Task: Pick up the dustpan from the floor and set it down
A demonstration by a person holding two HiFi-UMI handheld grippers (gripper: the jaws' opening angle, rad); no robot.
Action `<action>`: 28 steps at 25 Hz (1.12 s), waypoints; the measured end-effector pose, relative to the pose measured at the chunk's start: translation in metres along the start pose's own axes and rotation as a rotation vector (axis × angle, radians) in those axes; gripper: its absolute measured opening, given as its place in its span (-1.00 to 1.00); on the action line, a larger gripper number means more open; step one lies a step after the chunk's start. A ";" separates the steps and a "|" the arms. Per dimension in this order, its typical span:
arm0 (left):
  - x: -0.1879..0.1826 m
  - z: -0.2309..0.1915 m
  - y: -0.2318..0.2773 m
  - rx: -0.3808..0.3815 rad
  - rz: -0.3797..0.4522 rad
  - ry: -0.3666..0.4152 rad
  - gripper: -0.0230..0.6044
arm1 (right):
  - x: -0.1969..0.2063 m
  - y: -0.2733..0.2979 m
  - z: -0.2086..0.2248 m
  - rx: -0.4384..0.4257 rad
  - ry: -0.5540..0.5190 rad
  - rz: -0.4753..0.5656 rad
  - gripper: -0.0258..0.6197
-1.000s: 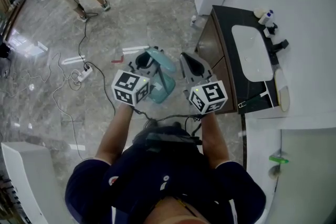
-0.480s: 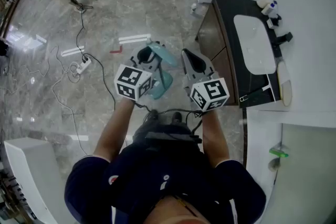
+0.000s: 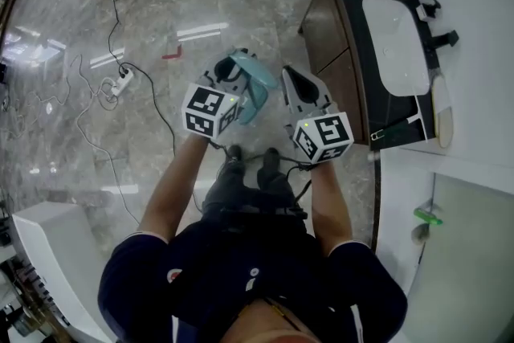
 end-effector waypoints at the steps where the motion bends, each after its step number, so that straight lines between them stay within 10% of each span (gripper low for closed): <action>1: 0.007 0.000 0.006 0.003 -0.011 0.001 -0.65 | 0.004 -0.001 0.004 0.007 0.005 -0.007 -0.90; 28: 0.229 0.033 0.222 0.134 -0.107 0.043 -0.65 | 0.171 -0.012 0.132 0.174 0.162 -0.159 -0.90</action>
Point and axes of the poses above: the fingertips, and each gripper's own axes: y forward along the fingers, z to its right, x out of its underside, the point moved 6 cm from there along -y, backward along the fingers, and after that the axes turned 15 degrees about -x, right-handed, at the moved point
